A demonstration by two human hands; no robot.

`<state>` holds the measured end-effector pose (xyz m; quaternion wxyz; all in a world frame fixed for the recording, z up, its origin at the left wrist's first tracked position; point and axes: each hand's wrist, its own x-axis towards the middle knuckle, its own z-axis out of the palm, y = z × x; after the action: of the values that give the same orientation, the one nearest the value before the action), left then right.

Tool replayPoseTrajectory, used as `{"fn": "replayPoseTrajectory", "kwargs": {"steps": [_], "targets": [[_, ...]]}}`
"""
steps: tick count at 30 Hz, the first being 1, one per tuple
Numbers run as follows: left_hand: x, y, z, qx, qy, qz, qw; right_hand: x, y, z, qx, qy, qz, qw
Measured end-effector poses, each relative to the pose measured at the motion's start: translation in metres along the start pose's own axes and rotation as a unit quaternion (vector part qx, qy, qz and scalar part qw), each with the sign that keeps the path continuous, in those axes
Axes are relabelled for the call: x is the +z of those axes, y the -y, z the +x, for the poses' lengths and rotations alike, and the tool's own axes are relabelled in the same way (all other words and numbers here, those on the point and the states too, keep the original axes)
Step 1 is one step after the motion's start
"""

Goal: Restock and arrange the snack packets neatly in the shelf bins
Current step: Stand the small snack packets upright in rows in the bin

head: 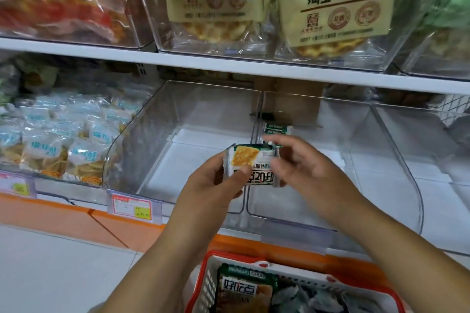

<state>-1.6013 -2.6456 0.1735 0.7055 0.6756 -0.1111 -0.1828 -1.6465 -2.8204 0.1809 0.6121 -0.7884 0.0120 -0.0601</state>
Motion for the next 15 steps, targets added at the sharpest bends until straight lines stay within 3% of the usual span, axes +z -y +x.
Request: {"fn": "replayPoseTrajectory", "kwargs": {"steps": [6, 10, 12, 15], "targets": [[0.005, 0.006, 0.002, 0.04, -0.039, 0.149, 0.987, -0.021, -0.007, 0.007, 0.02, -0.05, -0.007, 0.999], [0.003, 0.003, 0.003, 0.093, 0.009, 0.236, 0.967, -0.024, -0.002, 0.007, 0.026, 0.029, -0.086, 0.996], [0.004, 0.001, 0.005, 0.091, 0.031, 0.216, 0.972, -0.016, -0.001, 0.005, 0.008, 0.023, -0.105, 0.994], [0.005, 0.0, 0.009, 0.092, 0.013, 0.142, 0.986, -0.004, -0.001, 0.001, 0.024, -0.028, 0.0, 0.999]]}}
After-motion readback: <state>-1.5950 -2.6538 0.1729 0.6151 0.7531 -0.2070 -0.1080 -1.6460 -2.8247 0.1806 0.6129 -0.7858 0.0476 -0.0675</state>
